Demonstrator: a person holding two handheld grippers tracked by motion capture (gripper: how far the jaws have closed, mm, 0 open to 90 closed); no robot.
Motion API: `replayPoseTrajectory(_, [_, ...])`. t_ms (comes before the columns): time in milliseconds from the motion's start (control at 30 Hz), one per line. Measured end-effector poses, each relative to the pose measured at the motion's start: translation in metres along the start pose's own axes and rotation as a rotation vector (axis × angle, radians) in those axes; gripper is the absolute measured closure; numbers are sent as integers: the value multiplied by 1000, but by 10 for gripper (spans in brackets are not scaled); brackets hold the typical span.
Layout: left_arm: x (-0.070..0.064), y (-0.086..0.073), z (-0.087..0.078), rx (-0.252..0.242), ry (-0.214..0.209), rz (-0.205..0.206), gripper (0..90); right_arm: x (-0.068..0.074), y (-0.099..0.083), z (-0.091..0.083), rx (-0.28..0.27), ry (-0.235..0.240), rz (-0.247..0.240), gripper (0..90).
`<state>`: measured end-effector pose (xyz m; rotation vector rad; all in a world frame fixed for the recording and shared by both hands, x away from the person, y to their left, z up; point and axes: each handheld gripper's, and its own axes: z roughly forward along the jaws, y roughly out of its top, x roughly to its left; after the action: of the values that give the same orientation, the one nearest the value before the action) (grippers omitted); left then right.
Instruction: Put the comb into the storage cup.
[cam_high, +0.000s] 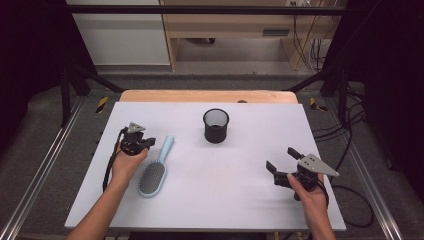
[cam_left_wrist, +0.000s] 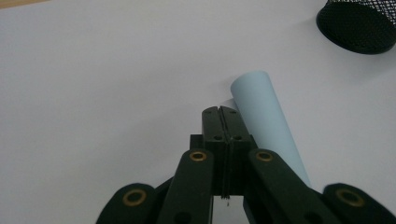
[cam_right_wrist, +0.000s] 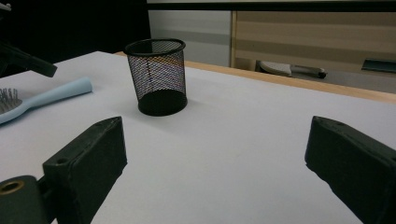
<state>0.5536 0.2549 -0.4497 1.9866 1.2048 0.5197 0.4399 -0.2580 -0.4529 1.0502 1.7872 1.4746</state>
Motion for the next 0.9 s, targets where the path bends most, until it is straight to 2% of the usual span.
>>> replayPoseTrajectory(467, [-8,1,10,44,-10,13,900,0,0,0,2,0,-4,55])
replayPoseTrajectory(733, [-13,4,16,66,-32,18,900,0,0,0,4,2,-4,55])
replayPoseTrajectory(900, [-13,4,22,93,-25,26,900,1,0,0,6,3,-2,56])
